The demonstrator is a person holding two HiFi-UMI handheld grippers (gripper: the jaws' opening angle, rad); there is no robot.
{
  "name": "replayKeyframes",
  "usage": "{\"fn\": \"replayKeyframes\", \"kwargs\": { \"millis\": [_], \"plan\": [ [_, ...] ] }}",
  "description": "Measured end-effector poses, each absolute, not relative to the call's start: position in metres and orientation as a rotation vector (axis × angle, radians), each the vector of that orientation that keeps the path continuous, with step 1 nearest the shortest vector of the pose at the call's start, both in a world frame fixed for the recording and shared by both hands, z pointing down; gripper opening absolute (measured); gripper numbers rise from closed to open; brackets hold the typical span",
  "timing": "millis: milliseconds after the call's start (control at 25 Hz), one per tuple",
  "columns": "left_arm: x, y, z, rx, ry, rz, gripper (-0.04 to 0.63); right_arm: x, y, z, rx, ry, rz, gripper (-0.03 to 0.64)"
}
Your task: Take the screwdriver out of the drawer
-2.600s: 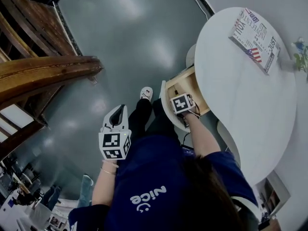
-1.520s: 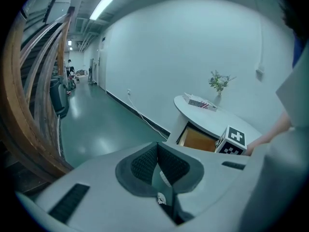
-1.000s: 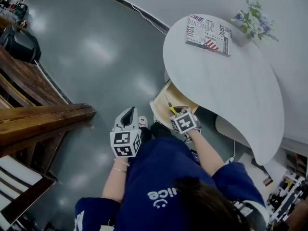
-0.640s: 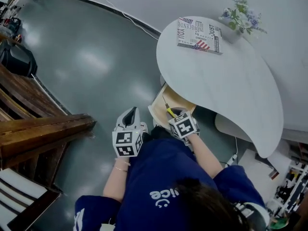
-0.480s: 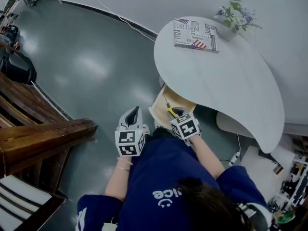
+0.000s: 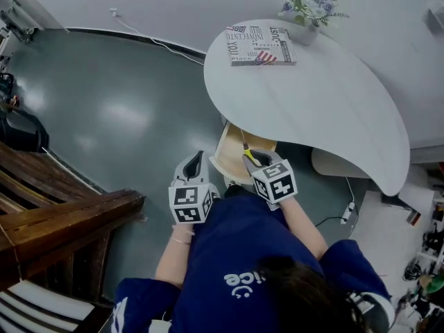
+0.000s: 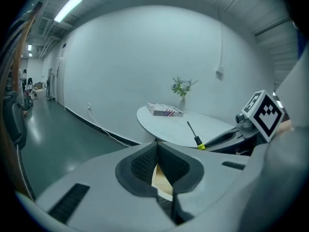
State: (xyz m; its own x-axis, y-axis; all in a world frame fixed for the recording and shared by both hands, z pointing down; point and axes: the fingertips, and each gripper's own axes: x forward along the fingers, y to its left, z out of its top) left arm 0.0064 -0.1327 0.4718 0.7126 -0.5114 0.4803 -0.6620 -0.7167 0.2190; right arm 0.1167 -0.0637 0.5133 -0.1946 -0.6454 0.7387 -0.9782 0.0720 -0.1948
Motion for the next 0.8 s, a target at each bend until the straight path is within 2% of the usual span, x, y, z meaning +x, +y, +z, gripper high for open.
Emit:
{"fn": "replayKeyframes", "kwargs": {
  "millis": [800],
  "plan": [
    [0.048, -0.1, 0.441, 2.725, -0.739, 0.488, 0.005, 0.143, -0.037, 0.455, 1.997, -1.875, 0.811, 0.083]
  ]
}}
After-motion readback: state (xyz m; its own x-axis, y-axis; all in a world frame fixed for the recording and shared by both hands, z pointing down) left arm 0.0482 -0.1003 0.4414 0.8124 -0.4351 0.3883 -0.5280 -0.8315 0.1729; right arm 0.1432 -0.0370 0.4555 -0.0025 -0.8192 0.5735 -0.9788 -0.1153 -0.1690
